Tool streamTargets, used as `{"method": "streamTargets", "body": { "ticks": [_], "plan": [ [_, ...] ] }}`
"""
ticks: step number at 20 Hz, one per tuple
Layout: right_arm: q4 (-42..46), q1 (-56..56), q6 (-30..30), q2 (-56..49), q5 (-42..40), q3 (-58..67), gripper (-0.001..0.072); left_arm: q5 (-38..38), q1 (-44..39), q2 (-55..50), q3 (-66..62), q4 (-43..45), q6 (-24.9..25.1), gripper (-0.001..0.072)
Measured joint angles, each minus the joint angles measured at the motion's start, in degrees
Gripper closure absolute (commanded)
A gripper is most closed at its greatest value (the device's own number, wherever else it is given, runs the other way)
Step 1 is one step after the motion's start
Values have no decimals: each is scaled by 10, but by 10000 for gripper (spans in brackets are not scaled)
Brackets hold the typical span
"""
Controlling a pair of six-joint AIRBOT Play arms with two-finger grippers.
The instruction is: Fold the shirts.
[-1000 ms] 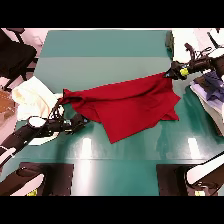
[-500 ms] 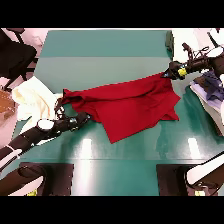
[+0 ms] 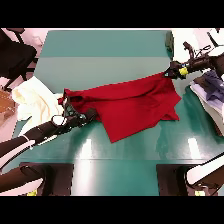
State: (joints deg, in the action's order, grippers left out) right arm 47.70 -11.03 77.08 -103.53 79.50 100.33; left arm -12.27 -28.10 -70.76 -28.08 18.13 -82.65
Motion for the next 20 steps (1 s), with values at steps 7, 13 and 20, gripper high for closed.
{"method": "streamTargets", "body": {
  "ticks": [7, 13, 20],
  "plan": [
    [-68, -76, 9, 38, 38, -1, 194, -6, -2, -4, -30, 2, 1, 683],
    [-99, -33, 22, 198, 84, -121, 214, 4, -2, 0, -75, 0, 28, 683],
    [-224, 167, 70, 410, -90, -464, 403, -10, -1, 0, -99, 28, 48, 683]
  ]
}}
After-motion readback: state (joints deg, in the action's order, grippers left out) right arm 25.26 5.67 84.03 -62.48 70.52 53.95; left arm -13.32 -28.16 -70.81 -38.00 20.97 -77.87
